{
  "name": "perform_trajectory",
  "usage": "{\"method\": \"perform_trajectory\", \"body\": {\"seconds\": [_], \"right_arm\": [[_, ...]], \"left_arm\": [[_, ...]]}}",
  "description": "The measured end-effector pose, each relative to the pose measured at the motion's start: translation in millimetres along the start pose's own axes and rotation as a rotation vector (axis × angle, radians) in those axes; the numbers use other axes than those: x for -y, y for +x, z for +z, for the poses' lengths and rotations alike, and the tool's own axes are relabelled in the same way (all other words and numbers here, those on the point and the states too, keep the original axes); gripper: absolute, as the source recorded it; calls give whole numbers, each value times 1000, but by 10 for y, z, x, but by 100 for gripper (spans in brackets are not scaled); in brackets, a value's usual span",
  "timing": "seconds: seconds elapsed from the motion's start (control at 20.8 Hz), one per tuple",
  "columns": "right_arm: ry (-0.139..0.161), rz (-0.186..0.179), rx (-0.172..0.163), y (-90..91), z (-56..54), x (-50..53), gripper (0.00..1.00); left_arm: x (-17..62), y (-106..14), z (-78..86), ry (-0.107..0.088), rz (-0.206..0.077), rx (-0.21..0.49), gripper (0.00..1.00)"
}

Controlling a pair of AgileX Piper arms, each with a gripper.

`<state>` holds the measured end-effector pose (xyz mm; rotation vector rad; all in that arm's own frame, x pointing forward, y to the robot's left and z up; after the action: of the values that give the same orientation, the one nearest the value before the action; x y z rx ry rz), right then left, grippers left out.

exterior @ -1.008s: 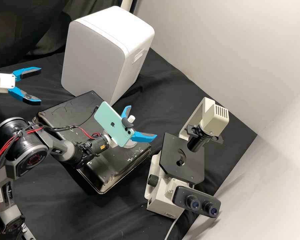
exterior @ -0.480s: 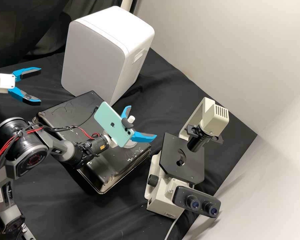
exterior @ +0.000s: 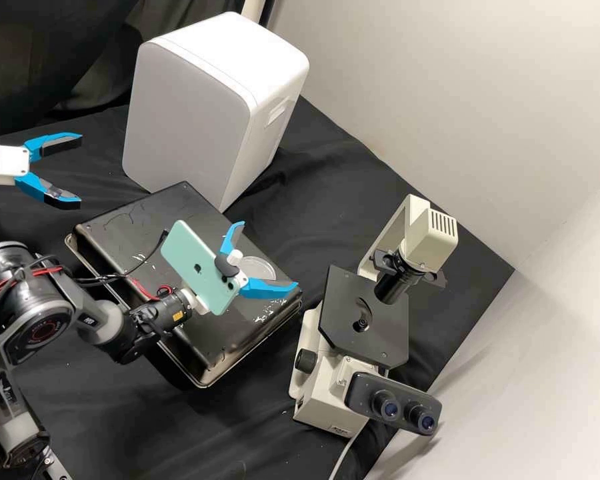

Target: Place the petri dish on the microscope

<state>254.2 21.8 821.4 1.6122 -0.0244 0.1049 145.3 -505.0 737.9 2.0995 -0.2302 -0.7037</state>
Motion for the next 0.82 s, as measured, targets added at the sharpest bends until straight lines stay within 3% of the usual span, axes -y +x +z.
{"method": "perform_trajectory", "body": {"seconds": [0.29, 0.48, 0.62, 0.82], "right_arm": [[-7, -45, 38, -149, 92, 103, 100], [-30, -105, 86, -155, 208, 242, 100], [-30, -123, 106, -153, 251, 288, 100], [-60, -144, 119, -144, 294, 375, 100]], "left_arm": [[2, 0, 12, -4, -1, 3, 100], [2, 0, 13, -14, 1, -5, 100], [3, 0, 15, -14, 1, -4, 100], [3, 0, 15, -14, 1, -4, 100]]}}
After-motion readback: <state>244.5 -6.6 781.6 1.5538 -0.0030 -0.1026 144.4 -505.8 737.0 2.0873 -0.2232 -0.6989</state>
